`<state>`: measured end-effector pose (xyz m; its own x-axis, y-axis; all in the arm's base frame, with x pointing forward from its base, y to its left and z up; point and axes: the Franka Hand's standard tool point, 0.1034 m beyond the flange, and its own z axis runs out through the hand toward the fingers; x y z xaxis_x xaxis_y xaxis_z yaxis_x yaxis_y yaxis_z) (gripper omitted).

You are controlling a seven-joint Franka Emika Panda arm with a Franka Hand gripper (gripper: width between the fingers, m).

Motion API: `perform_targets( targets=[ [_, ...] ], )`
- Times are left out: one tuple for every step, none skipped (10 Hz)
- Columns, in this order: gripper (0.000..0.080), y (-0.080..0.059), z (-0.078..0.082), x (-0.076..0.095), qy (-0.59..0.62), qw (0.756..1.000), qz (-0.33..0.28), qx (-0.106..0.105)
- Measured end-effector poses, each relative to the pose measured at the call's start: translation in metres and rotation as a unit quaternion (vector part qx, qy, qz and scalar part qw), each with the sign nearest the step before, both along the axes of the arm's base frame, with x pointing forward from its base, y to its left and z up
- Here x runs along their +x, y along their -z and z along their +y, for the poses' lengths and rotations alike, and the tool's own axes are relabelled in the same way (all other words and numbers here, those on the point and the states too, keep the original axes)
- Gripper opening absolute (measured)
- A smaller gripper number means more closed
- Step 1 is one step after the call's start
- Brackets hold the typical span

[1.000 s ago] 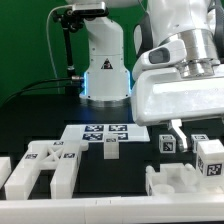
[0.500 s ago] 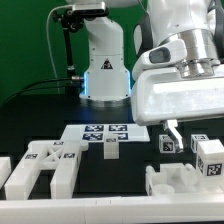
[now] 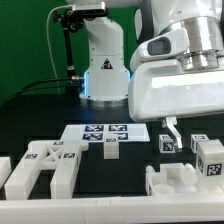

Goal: Assemble chair

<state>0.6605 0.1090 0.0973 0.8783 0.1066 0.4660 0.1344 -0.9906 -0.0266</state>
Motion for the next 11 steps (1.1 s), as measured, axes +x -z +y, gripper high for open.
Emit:
perform_targets(
  targets=[
    [0.0649, 0.002, 0.010, -0.001, 0.019, 0.998, 0.059, 0.011],
    [0.0649, -0.001, 0.013, 0.002, 0.016, 0.996, 0.090, 0.009],
    [0.0649, -0.001, 0.013, -0.002, 0.015, 0.992, 0.129, 0.006],
    [0.0649, -0.001, 0.013, -0.007, 0.012, 0.983, 0.182, 0.001],
    [0.0649, -0.002, 0.012, -0.008, 0.010, 0.975, 0.222, -0.002],
    [0.0649, -0.001, 0.005, -0.010, 0.012, 0.965, 0.261, -0.010],
    [0.0649, -0.001, -0.003, -0.012, 0.014, 0.949, 0.315, -0.018],
    [0.0649, 0.004, -0.003, 0.001, 0.021, 0.947, 0.319, -0.018],
    [0.0649, 0.011, -0.002, 0.005, 0.025, 0.954, 0.298, -0.016],
    [0.0649, 0.013, -0.003, 0.005, 0.034, 0.955, 0.295, -0.014],
    [0.0649, 0.013, -0.003, 0.005, 0.039, 0.955, 0.295, -0.013]
  ],
)
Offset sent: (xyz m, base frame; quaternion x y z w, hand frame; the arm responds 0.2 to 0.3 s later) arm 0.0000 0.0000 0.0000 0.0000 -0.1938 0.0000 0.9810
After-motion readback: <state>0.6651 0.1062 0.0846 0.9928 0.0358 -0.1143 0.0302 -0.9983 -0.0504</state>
